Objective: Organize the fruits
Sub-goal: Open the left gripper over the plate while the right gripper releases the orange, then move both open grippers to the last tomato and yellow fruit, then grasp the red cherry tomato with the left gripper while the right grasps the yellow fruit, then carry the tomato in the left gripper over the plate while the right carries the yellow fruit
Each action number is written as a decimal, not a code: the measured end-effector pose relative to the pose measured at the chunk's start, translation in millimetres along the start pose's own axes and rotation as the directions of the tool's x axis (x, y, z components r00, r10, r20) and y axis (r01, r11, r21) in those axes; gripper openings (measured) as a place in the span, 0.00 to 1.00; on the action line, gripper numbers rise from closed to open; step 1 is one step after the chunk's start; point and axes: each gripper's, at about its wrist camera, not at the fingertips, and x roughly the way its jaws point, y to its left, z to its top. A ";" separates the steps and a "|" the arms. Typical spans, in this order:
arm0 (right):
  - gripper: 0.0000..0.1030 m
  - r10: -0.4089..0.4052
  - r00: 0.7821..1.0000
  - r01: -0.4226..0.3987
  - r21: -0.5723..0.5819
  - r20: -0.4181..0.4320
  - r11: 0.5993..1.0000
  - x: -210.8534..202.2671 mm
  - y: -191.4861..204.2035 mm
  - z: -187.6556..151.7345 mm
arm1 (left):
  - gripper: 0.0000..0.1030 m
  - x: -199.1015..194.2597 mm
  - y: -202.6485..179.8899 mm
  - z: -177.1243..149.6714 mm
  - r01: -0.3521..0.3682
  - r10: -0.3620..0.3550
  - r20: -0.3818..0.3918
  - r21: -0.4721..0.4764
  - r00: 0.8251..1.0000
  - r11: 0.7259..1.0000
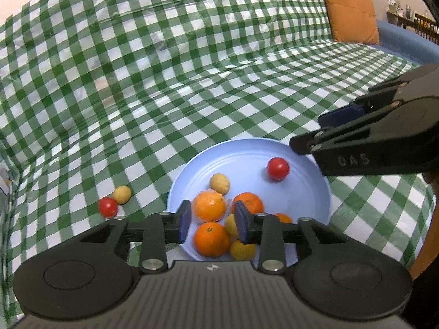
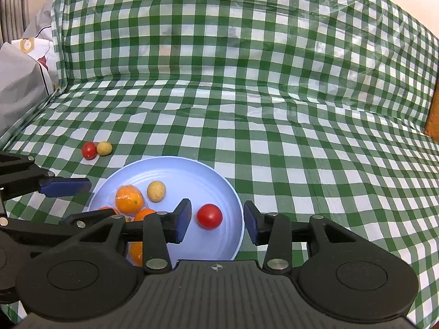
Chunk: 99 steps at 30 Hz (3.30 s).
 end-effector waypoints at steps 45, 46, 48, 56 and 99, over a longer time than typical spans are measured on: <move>0.13 0.266 0.964 -0.265 0.241 0.027 0.934 77.9 85.9 48.7 | 0.55 102.1 166.3 0.1 -0.126 0.051 -0.223 -0.335 0.973 0.934; 0.13 0.271 0.962 -0.269 0.243 0.027 0.932 82.3 88.7 49.5 | 0.55 104.4 167.8 0.6 -0.122 0.049 -0.218 -0.338 0.975 0.933; 0.13 0.280 0.959 -0.279 0.251 0.032 0.927 91.8 94.7 52.4 | 0.46 107.9 170.7 1.0 -0.114 0.045 -0.207 -0.339 0.977 0.934; 0.15 0.307 0.952 -0.298 0.262 0.006 0.918 128.9 116.6 65.2 | 0.30 100.6 205.2 -1.2 -0.147 0.055 -0.230 -0.405 0.972 0.902; 0.29 0.100 0.989 -0.108 0.073 0.106 0.991 -11.6 54.0 26.4 | 0.30 -25.5 128.0 -18.5 -0.257 0.204 -0.198 -0.302 0.959 0.918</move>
